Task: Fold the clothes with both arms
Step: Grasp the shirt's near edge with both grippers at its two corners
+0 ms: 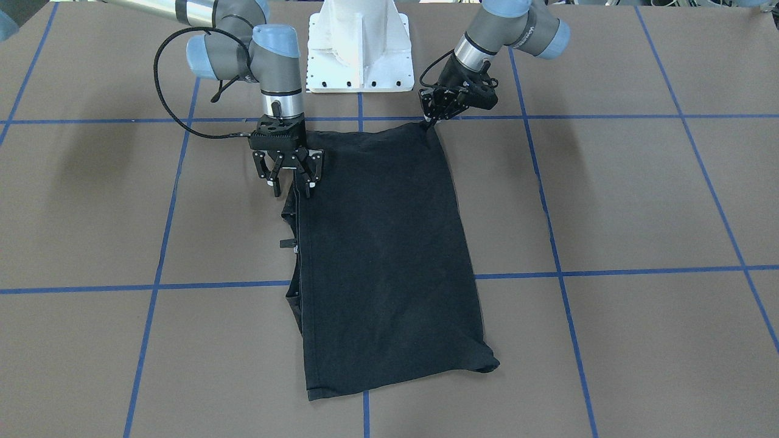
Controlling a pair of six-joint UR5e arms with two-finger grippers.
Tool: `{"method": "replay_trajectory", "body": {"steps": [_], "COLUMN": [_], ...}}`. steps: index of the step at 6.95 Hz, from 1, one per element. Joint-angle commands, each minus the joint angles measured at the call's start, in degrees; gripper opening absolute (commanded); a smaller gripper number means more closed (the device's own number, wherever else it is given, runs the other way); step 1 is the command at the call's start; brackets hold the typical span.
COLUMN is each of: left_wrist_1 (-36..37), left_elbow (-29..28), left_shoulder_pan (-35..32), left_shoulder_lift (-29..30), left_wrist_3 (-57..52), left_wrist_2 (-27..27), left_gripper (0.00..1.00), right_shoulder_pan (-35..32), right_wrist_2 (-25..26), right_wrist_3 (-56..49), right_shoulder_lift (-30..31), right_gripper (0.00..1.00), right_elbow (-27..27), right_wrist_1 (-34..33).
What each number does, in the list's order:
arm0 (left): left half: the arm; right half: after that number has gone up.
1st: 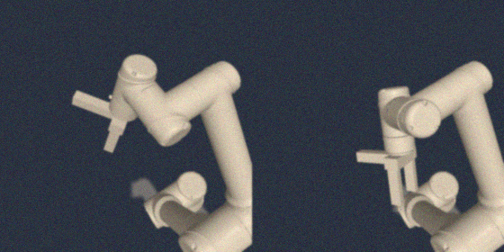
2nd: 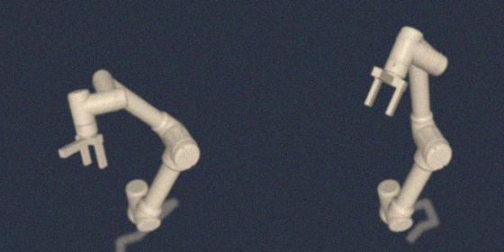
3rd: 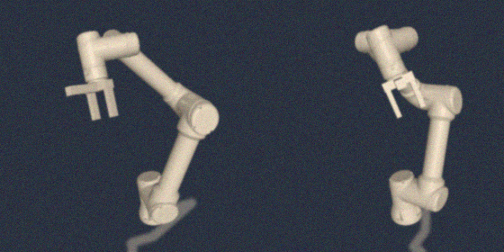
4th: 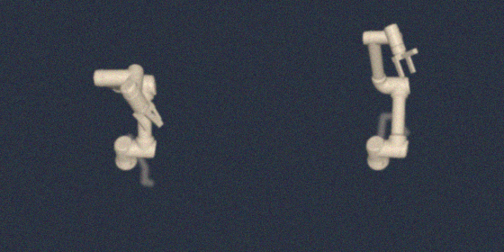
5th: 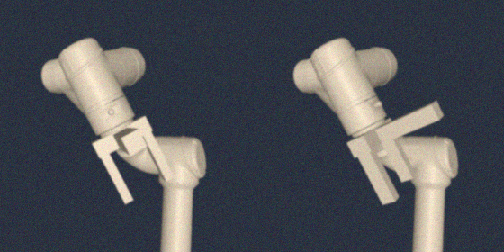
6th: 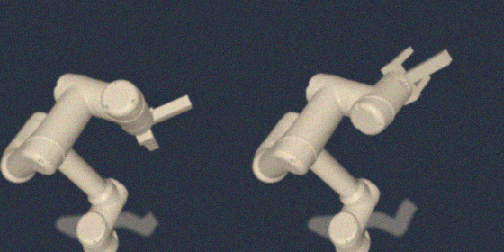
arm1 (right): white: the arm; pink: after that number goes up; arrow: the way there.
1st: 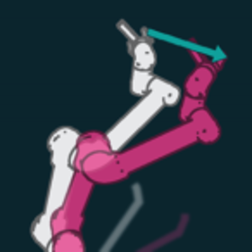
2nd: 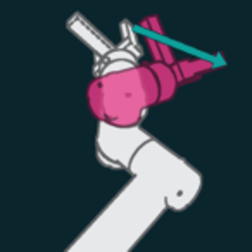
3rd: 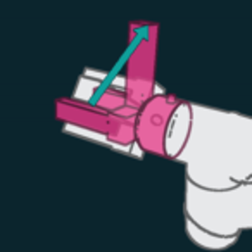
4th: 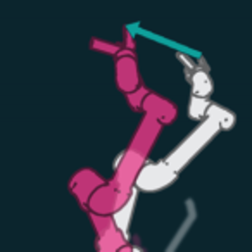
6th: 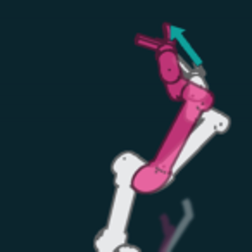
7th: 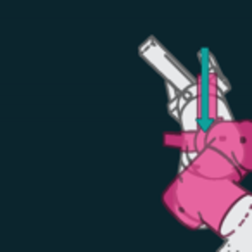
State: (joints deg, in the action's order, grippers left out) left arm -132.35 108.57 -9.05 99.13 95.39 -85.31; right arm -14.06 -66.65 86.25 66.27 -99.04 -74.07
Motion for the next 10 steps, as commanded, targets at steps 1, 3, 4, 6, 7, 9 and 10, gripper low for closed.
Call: {"method": "replay_trajectory", "body": {"steps": [1,3,4,6,7,9,10], "left_wrist_1": [0.0,0.0,0.0,0.0,0.0,0.2,0.3], "left_elbow": [0.0,0.1,0.1,0.1,1.1,5.0,6.9], "left_shoulder_pan": [0.0,0.0,0.0,0.0,-0.1,-0.3,-0.3], "left_shoulder_lift": [-0.1,0.0,0.0,0.0,-0.1,-1.1,-1.8], "left_wrist_3": [0.0,0.0,0.0,0.0,0.0,0.0,0.1], "left_wrist_2": [0.0,0.0,0.0,0.0,-0.3,-0.4,-0.2], "left_gripper": [0.0,0.0,0.0,0.0,0.0,0.0,0.0], "right_shoulder_pan": [0.0,0.0,0.0,-0.1,0.2,2.4,4.5], "right_wrist_2": [-0.1,-0.1,-0.1,-0.2,-0.2,0.1,0.6], "right_wrist_3": [0.1,0.0,0.0,0.0,0.0,0.3,0.8], "right_shoulder_lift": [-0.8,-0.6,-0.6,-0.6,-0.5,1.0,3.4], "right_gripper": [0.0,0.0,0.0,0.0,0.0,0.0,0.0], "right_elbow": [0.0,-0.1,-0.3,-2.3,-3.8,-7.3,-10.4], "right_wrist_1": [0.0,0.0,0.0,-0.1,-0.3,-0.5,-0.5]}}
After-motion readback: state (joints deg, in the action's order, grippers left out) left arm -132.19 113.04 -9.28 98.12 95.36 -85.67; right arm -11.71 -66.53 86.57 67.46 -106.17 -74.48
